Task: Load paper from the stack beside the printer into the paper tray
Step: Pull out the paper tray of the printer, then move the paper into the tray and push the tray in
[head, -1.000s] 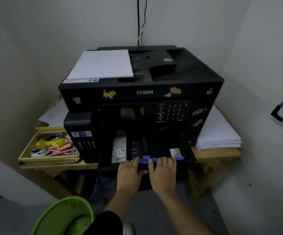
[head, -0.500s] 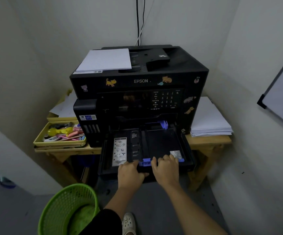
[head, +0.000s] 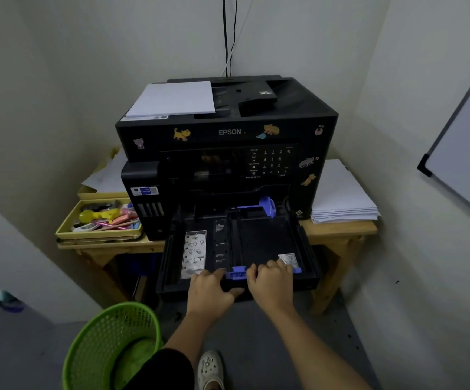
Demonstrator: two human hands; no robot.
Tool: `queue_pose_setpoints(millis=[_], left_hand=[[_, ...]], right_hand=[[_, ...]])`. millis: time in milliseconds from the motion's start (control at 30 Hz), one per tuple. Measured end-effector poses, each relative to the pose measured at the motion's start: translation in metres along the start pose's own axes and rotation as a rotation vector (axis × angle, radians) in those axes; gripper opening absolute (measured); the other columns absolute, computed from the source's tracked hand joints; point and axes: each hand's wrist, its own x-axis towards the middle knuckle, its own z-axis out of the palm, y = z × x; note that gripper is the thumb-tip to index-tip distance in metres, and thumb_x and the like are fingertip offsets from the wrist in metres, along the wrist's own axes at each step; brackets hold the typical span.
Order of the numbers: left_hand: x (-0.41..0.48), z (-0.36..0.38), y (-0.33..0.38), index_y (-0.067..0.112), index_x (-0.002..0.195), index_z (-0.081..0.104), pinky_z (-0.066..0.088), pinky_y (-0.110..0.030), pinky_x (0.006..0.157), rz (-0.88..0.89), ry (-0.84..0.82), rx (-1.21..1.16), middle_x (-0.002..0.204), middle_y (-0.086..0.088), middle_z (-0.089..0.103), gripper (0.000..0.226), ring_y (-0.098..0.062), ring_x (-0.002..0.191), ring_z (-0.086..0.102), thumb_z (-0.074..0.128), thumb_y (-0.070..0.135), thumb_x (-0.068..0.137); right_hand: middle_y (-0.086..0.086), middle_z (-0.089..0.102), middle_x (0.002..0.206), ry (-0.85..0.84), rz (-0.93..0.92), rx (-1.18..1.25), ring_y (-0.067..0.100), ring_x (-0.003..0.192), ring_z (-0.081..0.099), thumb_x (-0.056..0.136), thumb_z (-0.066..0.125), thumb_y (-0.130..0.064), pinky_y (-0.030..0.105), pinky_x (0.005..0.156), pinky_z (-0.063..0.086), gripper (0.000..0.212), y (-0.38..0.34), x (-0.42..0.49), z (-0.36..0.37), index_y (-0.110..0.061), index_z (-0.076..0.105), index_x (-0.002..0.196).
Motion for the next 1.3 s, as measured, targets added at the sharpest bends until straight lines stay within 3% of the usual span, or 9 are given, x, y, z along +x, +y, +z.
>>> queue_pose_setpoints(millis=[167,333,400,533,667,800,1067,1233,1300], left_hand=[[-0.01,0.005,0.002,0.021,0.121,0.058,0.032,-0.027,0.095,0.077,0.049,0.046,0.1,0.003,0.07,0.058,-0.014,0.101,0.057,0.036,0.064,0.088],[-0.016,0.012,0.003,0.019,0.142,0.039,0.025,-0.027,0.11,0.061,0.02,0.146,0.135,0.004,0.056,0.061,-0.011,0.127,0.046,0.02,0.055,0.096],[-0.015,0.009,0.007,0.02,0.138,0.044,0.03,-0.026,0.107,0.063,0.022,0.163,0.131,0.004,0.059,0.057,-0.012,0.123,0.05,0.02,0.052,0.097],[-0.002,-0.004,0.015,0.02,0.106,0.06,0.045,-0.026,0.089,0.056,0.074,0.109,0.109,0.002,0.067,0.045,-0.013,0.111,0.054,0.026,0.048,0.098],[0.03,-0.025,0.017,0.017,0.122,0.053,0.033,-0.029,0.105,0.07,0.202,0.117,0.13,0.002,0.056,0.045,-0.015,0.131,0.038,0.029,0.046,0.097],[0.084,-0.074,0.02,0.016,0.126,0.05,0.035,-0.033,0.103,0.057,0.365,0.144,0.133,0.0,0.053,0.046,-0.018,0.131,0.039,0.033,0.045,0.096],[0.207,-0.189,0.026,0.011,0.118,0.055,0.038,-0.036,0.095,0.102,0.637,0.008,0.123,-0.005,0.058,0.037,-0.023,0.122,0.044,0.045,0.036,0.093],[0.272,-0.227,0.017,0.009,0.123,0.052,0.035,-0.034,0.1,0.083,0.568,-0.054,0.128,-0.005,0.055,0.035,-0.022,0.126,0.039,0.046,0.019,0.09],[0.294,-0.236,0.012,0.009,0.124,0.053,0.036,-0.035,0.098,0.062,0.513,-0.024,0.13,-0.007,0.054,0.036,-0.024,0.126,0.039,0.044,0.019,0.09]], right_hand=[[0.012,0.068,0.063,-0.051,0.021,0.01,0.028,0.073,0.063,0.084,0.062,-0.025,0.043,0.079,0.049,0.031,-0.001,-0.004,0.004,-0.005,0.073,0.063],[0.008,0.067,0.057,0.032,-0.006,-0.017,0.027,0.062,0.064,0.071,0.077,-0.02,0.039,0.063,0.054,0.017,-0.002,-0.011,0.002,-0.008,0.071,0.062],[0.011,0.069,0.065,0.009,0.004,0.005,0.028,0.068,0.065,0.079,0.069,-0.021,0.04,0.067,0.053,0.018,-0.003,-0.008,0.001,-0.006,0.072,0.069],[0.015,0.069,0.082,0.049,0.046,0.069,0.031,0.075,0.065,0.092,0.049,-0.026,0.041,0.075,0.047,0.029,-0.01,0.011,-0.001,-0.005,0.068,0.084],[0.011,0.067,0.096,0.072,0.102,0.072,0.028,0.088,0.063,0.094,0.04,-0.029,0.043,0.094,0.038,0.031,-0.028,0.051,-0.017,-0.008,0.062,0.099],[0.008,0.065,0.101,0.173,0.111,0.233,0.026,0.098,0.059,0.091,0.046,-0.027,0.05,0.107,0.023,0.025,-0.064,0.106,-0.051,-0.011,0.058,0.105],[0.009,0.063,0.104,0.325,-0.005,0.564,0.027,0.094,0.059,0.088,0.049,-0.017,0.045,0.098,0.031,0.019,-0.146,0.233,-0.12,-0.009,0.054,0.105],[0.013,0.059,0.104,0.316,0.037,0.647,0.028,0.091,0.055,0.088,0.046,-0.008,0.039,0.09,0.034,0.016,-0.179,0.304,-0.131,-0.005,0.054,0.102],[0.015,0.054,0.092,0.232,0.059,0.702,0.03,0.087,0.051,0.088,0.043,-0.004,0.034,0.074,0.039,0.01,-0.187,0.332,-0.131,-0.006,0.051,0.081]])
